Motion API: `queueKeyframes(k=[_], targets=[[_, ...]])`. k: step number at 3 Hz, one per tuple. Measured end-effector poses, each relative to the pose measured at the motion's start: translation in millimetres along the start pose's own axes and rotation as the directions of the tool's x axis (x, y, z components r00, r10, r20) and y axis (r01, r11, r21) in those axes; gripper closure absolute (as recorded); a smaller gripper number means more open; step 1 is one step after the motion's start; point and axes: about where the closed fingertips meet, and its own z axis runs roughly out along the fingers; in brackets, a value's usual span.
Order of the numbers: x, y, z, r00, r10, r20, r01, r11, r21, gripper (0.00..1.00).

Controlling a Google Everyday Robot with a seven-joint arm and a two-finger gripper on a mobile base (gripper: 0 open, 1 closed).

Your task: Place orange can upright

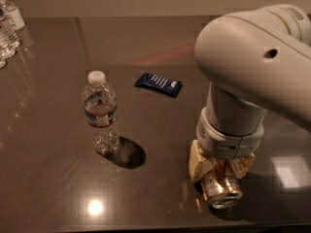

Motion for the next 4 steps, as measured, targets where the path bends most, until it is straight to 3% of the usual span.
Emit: queueKeyframes(k=[1, 2, 3, 4], targets=[[1, 2, -2, 1.000, 0.012, 0.007, -0.012, 0.9999, -0.001, 0.60], [-4, -1, -18, 0.997, -0.008, 0.072, 0.009, 0.9998, -0.016, 0.84], [-12, -11, -38, 0.985, -0.046, 0.168, 0.056, 0.9968, -0.057, 1.00], [-26, -26, -55, 0.951, -0.109, 0.291, 0.148, 0.9819, -0.118, 1.00]])
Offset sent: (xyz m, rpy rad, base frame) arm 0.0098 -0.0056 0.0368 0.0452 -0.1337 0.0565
